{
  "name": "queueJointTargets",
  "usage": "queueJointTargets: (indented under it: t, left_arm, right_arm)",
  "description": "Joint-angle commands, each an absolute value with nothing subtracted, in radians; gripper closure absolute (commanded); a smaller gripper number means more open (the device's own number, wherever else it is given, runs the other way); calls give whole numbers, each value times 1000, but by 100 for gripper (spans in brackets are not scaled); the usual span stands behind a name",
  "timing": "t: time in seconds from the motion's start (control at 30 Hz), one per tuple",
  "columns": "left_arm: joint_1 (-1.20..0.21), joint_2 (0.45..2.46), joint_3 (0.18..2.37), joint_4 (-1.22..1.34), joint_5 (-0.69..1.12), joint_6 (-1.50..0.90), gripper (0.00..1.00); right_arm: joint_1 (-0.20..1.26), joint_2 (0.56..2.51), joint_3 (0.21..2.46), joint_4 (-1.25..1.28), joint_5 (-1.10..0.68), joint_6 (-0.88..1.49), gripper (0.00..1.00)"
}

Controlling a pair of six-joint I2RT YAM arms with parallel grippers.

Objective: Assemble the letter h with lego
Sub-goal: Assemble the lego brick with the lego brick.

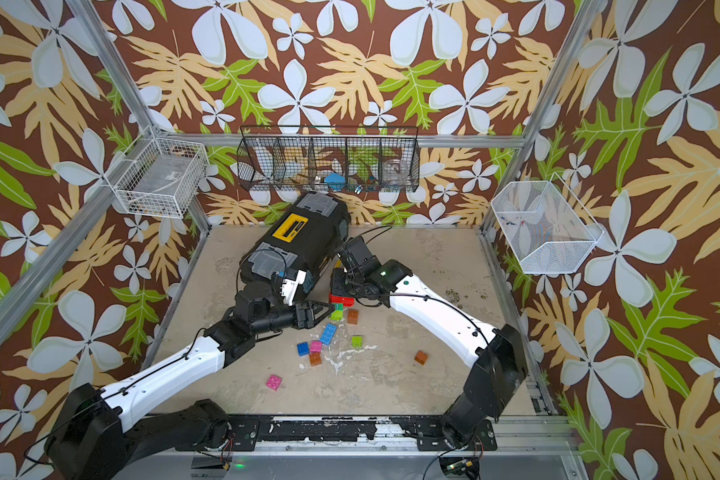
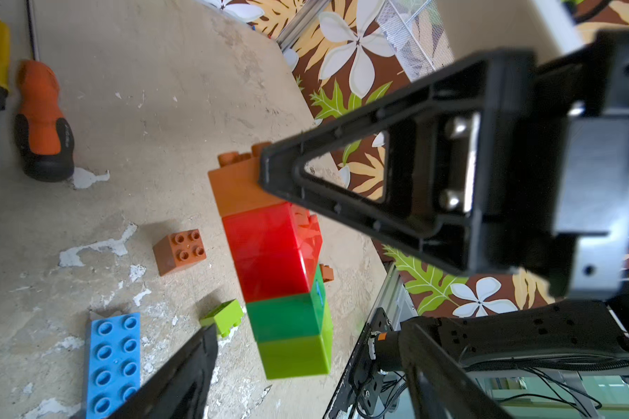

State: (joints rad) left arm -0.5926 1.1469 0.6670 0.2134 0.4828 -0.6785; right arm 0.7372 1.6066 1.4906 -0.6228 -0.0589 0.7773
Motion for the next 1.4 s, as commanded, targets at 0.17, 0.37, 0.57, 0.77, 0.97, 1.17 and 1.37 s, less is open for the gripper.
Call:
queueJointTargets:
  t: [0.17, 0.37, 0.57, 0.77, 0.97, 1.17, 1.37]
  left_arm:
    - [-604, 1200, 699, 224, 466, -714, 20]
    - [-609, 1217, 699, 229, 437, -755, 36]
    - [-609, 1224, 701, 247, 435, -807, 48]
    - [-609, 1232, 707, 249, 443, -839, 58]
    - [-609, 1217, 709, 247, 436, -844, 70]
    - [-609, 1191, 704, 253, 423, -835, 77]
    - [-609, 1178, 701, 266, 410, -771, 77]
  right_arm:
    - [754, 1607, 1495, -592, -72, 769, 67]
    - [764, 1612, 1499, -589, -67, 764, 68]
    - [769, 1609, 1489, -591, -64, 762, 68]
    - [787, 1608, 1492, -596, -41, 753, 68]
    - [803, 1602, 1486, -626, -23, 732, 68]
    - [830, 1578, 1448, -632, -22, 731, 67]
    - [833, 1544, 1446, -634, -12, 721, 55]
